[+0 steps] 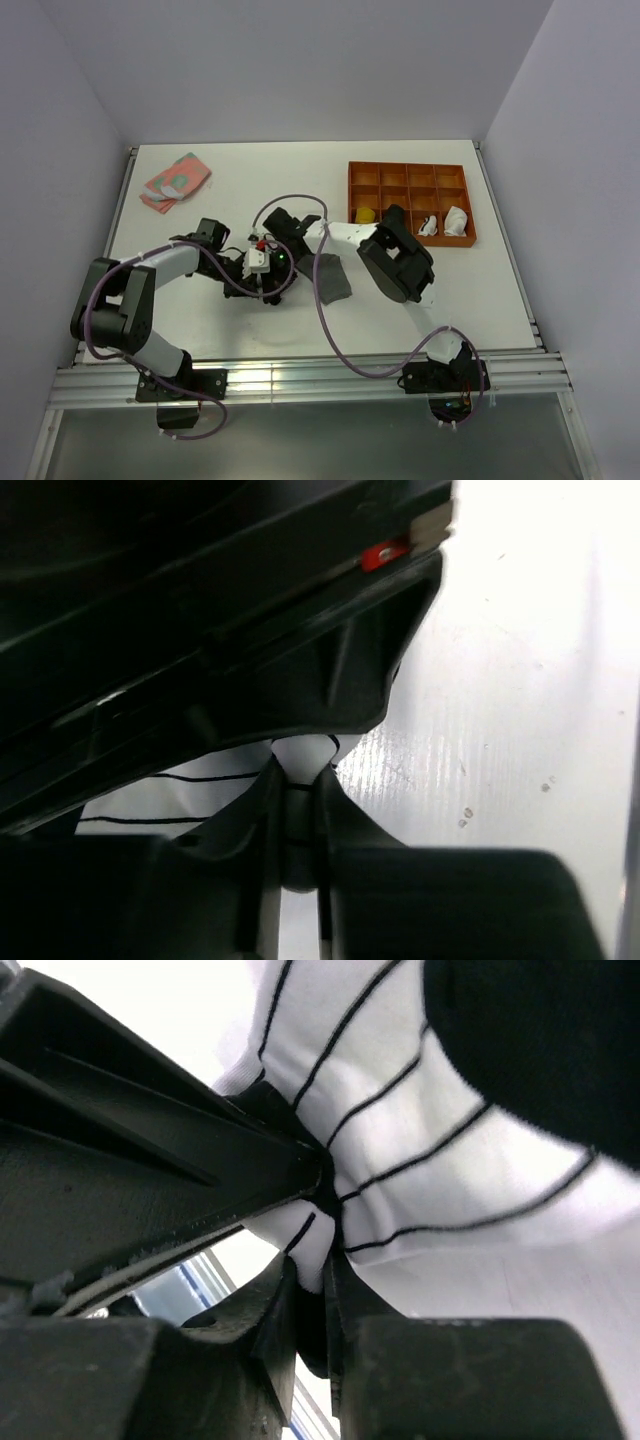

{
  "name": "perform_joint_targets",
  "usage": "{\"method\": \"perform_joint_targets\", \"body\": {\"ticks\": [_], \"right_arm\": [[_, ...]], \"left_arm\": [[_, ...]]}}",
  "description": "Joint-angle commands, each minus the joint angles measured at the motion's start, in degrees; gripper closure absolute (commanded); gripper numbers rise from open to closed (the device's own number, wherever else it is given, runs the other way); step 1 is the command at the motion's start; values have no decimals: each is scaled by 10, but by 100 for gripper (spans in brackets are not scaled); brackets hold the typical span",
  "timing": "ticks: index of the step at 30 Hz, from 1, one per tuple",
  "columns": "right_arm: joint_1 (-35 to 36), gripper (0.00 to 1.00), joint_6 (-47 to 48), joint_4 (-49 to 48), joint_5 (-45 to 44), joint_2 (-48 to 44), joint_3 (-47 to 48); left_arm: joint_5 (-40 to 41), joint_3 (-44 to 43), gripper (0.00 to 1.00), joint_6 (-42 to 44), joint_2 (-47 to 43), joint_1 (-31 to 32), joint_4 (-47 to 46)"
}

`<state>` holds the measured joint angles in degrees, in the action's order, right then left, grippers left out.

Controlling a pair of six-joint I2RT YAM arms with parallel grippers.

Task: Roll the socks
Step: Roll the sock at the center of the board.

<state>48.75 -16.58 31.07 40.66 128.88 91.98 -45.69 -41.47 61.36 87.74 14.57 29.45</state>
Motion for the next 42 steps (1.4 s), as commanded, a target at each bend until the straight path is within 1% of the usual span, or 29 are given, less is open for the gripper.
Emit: {"method": "perform_joint_targets", "body": {"ticks": [1,2,3,5,6,8,9,10,12,13,16,17,21,22,23,25,26,29,35,42], "right_arm": [[2,78,-11,-11,-115,-20,-53],[2,75,-15,-21,-118,-27,-72],[3,68,-25,-42,-130,-45,-82],[2,63,-36,-61,-147,-64,-111],[2,59,-48,-79,-172,-85,-122],[3,53,-61,-109,-192,-109,-153],[2,51,-66,-122,-206,-135,-166],[2,50,-71,-130,-232,-146,-177],[3,50,-81,-160,-257,-179,-208],[3,50,-85,-174,-279,-190,-221],[3,49,-100,-238,-302,-239,-279],[4,49,-100,-273,-316,-252,-306],[26,48,-72,-308,-392,-319,-339],[45,48,-62,-325,-405,-325,-340],[56,48,-36,-333,-434,-330,-335],[92,47,-7,-341,-453,-334,-326],[104,46,25,-351,-466,-330,-316],[141,45,82,-379,-462,-315,-304],[161,43,145,-415,-439,-278,-293],[186,43,195,-391,-473,-210,-251]], "left_arm": [[-27,-30,87,19,36,-15,70],[-37,-35,89,27,42,-19,92],[-41,-40,92,32,54,-23,99],[-48,-59,99,32,66,-35,113],[-62,-66,100,37,79,-40,134],[-68,-92,100,43,96,-54,158],[-74,-101,100,56,117,-58,191],[-77,-121,100,67,129,-64,209],[-91,-143,100,84,166,-72,241],[-97,-166,100,96,178,-81,281],[-107,-202,100,118,219,-98,330],[-109,-209,99,120,227,-101,338],[-107,-230,100,111,258,-107,355],[-104,-237,100,108,264,-107,356],[-103,-243,99,108,276,-107,367],[-102,-257,100,110,289,-107,380],[-99,-260,100,103,300,-107,384],[-97,-276,100,95,321,-108,395],[-98,-295,100,101,351,-110,418],[-99,-303,100,108,360,-111,439]]}}
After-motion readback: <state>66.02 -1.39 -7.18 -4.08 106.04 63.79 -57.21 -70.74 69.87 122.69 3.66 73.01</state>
